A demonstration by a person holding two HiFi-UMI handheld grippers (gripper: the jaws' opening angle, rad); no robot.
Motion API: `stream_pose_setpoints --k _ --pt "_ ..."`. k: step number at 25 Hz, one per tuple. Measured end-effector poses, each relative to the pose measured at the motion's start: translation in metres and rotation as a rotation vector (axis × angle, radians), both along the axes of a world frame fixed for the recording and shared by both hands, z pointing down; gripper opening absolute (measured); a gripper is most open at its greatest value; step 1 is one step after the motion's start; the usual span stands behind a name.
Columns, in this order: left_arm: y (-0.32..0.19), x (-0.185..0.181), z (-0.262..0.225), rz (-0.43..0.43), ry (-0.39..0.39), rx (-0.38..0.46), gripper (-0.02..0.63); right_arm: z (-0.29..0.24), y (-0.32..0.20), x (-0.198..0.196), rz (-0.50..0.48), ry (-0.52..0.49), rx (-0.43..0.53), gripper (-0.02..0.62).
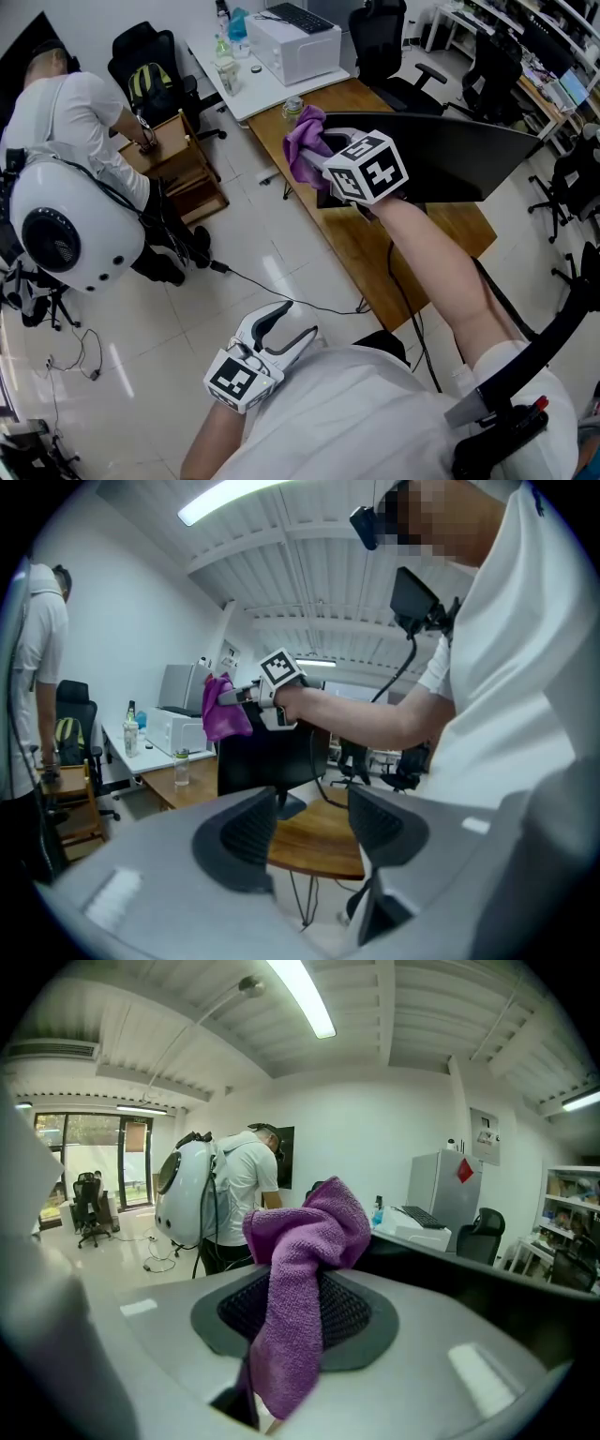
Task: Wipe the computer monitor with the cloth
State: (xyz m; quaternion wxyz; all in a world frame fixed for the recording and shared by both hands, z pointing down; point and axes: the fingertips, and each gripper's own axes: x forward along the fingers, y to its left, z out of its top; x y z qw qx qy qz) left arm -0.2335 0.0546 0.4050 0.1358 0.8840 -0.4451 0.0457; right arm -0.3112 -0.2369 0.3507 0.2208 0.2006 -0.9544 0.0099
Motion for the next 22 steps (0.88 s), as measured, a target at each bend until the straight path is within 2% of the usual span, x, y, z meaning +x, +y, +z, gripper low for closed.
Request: stream_pose_setpoints --k 10,15,22 --pt "-0.005 -0.003 -0.001 0.041 0.005 0.001 0.260 -0.019 -0.005 0.005 0.004 -0.018 -0.037 0.130" --pt "-0.010 -0.011 -0.003 0.036 0.028 -0.001 0.260 -0.030 0.000 0.001 -0.014 -0.082 -0.084 0.130" --pt "-0.020 -0.003 -0.005 0.066 0.025 0.021 0.261 -0.048 0.034 0.048 -0.024 -0.153 -0.067 0.130"
